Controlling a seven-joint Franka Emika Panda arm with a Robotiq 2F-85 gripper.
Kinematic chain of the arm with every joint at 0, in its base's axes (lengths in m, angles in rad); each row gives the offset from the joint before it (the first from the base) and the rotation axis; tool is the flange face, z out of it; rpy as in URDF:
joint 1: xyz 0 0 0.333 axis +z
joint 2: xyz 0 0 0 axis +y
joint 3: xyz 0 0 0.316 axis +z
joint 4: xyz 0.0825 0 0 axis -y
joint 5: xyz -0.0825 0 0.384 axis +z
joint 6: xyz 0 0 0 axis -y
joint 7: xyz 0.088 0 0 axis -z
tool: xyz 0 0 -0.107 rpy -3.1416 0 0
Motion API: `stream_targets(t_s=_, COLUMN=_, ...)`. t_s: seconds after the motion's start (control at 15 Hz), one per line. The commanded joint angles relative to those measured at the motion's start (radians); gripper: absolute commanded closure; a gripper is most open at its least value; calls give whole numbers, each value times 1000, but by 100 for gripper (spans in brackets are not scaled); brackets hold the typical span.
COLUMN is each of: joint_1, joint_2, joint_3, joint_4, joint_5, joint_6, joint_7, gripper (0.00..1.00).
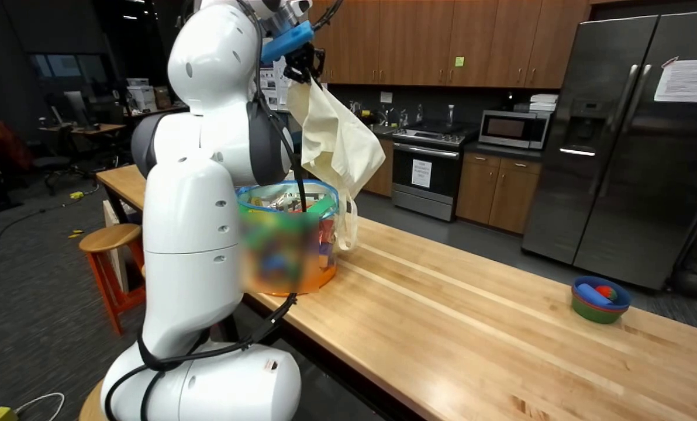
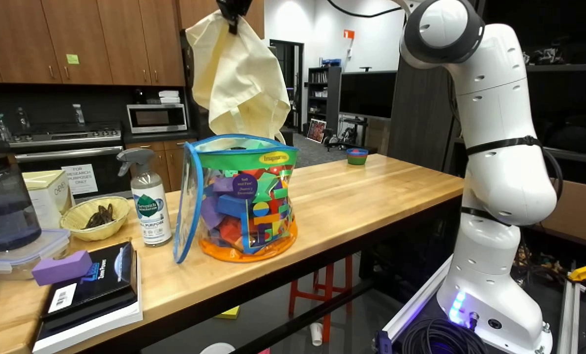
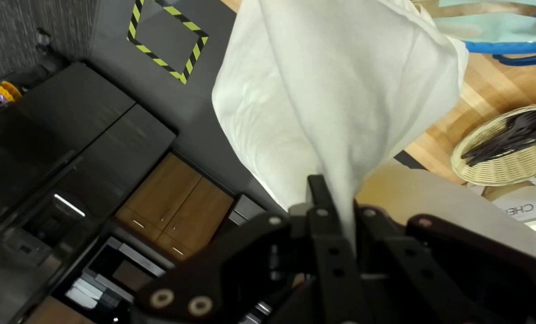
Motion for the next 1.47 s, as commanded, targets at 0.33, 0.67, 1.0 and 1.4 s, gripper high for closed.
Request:
stream_targets(t_s=0.33, joint_1=161, joint_2=-124, joint_3=35, joint_4=-194, joint_5=-83, joint_6=-61, joint_7=153, gripper=99)
stream_targets(t_s=0.67, joint_1=77, joint_2=-255, joint_3=22, joint_4=-444, joint_5=213, joint_6=-34, joint_7=289, gripper=99)
stream_targets(t_s=1.0, joint_1=-10, joint_2=-319, joint_3=-25, joint_4=-710, joint_5=534, joint_6=31, joint_7=279, gripper=99)
stream_targets(t_s=1.4, joint_1=-131, joint_2=-335, joint_3=19, joint_4=-1058, joint_5=724, joint_6=215, joint_7=89, gripper=99)
